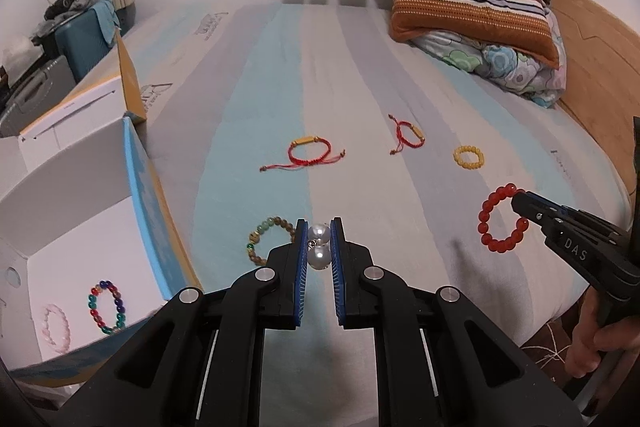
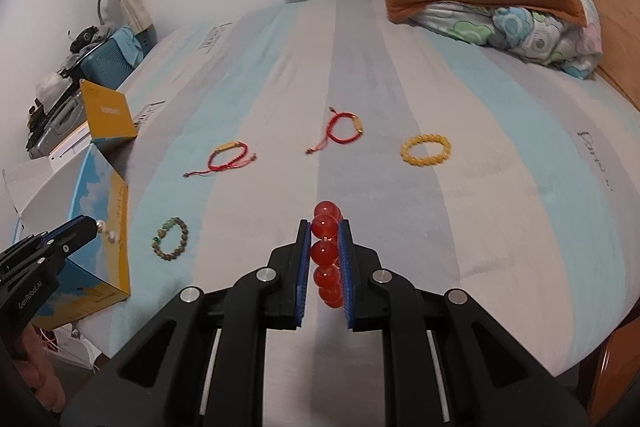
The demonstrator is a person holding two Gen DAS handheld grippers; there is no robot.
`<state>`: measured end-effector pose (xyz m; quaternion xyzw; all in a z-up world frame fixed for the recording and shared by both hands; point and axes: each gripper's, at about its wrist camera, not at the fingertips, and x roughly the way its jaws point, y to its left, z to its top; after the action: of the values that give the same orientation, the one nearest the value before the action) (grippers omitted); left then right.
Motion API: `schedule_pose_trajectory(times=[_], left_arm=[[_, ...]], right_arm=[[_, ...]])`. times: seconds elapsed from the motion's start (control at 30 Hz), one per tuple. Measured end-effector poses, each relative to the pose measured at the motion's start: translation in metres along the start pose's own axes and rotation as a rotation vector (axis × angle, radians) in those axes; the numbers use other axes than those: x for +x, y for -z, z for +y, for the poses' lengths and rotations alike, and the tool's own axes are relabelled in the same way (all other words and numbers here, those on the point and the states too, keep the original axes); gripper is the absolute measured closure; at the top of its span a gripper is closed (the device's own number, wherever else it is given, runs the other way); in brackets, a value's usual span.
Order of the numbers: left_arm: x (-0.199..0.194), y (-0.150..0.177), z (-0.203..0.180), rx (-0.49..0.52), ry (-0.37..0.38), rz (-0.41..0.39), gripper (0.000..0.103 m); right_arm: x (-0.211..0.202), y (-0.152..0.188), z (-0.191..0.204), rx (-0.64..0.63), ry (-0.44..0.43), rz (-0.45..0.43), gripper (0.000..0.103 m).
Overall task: Organize jewelry
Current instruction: 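Carry the pearl earrings and red bead bracelet over the white box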
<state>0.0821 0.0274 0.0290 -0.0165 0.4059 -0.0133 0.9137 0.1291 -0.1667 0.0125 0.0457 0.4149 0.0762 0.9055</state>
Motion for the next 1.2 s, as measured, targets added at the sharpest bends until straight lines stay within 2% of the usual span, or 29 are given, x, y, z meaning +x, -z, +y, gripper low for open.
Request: schedule_pose_trajectory(times=[0.6,1.2], left_arm=[[-0.035,-0.031,0.039,-0.027,-0.033,-0.052,0.093],[-0.07,-0.011,0.144,-0.172,-0.138,-0.053,0.093]], right_arm=[[0.0,-0.03,0.073,-0.093,-0.068,-0.013,0.09],[0.01,-0.039,0.18,-0.203,-0.153,-0.013,0.09]])
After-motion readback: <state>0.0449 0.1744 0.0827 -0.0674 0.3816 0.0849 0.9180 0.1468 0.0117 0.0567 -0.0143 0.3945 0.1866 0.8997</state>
